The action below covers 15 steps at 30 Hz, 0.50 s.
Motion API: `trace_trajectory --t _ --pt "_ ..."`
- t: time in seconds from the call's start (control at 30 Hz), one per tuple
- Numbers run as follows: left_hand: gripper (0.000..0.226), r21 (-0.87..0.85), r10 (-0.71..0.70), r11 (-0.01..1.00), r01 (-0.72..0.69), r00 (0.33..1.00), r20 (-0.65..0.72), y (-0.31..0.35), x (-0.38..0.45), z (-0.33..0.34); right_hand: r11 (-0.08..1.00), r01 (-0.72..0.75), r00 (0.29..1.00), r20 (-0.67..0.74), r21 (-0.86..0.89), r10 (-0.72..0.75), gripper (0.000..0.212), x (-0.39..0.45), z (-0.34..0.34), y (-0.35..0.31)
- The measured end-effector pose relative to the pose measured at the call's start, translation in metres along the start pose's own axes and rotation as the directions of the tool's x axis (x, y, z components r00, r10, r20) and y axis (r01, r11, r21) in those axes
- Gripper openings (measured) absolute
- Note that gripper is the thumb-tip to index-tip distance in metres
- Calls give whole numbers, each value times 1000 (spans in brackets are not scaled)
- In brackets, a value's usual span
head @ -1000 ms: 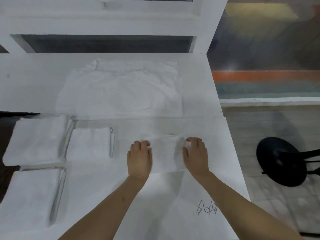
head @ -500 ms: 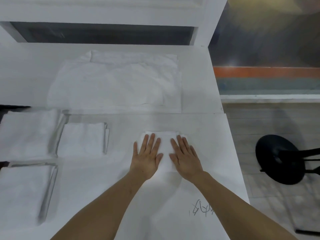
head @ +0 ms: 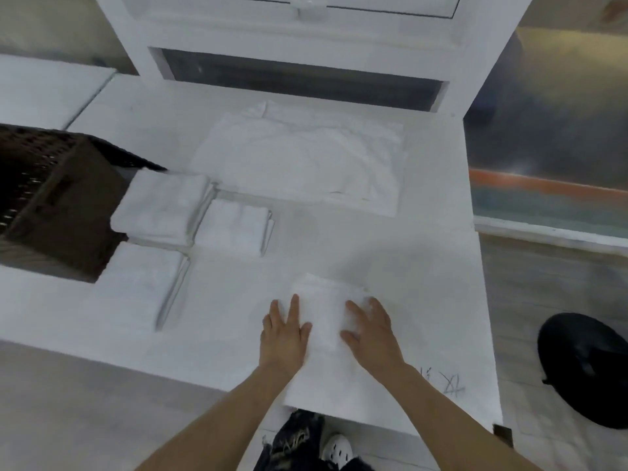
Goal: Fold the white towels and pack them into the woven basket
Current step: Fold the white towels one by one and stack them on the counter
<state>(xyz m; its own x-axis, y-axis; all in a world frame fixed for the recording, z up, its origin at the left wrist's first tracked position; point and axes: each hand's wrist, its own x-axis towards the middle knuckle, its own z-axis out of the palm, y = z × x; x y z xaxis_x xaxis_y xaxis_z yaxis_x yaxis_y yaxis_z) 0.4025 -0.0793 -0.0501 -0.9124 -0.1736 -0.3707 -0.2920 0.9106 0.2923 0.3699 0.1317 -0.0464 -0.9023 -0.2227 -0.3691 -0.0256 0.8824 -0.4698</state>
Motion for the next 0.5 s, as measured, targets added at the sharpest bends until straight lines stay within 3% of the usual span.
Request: trace_trajectory --t 0.17,0.3,0.5 --pt "60 -328 -101 938 112 994 48 -6 -30 -1 983 -97 995 1 155 98 60 -19 14 -10" --pt "59 -336 -168 924 180 984 66 -6 -48 -20 910 -129 992 40 395 123 57 -30 18 -21" --pt "58 -404 -212 899 172 976 -57 -44 -77 -56 890 -62 998 28 452 55 57 -41 19 -77"
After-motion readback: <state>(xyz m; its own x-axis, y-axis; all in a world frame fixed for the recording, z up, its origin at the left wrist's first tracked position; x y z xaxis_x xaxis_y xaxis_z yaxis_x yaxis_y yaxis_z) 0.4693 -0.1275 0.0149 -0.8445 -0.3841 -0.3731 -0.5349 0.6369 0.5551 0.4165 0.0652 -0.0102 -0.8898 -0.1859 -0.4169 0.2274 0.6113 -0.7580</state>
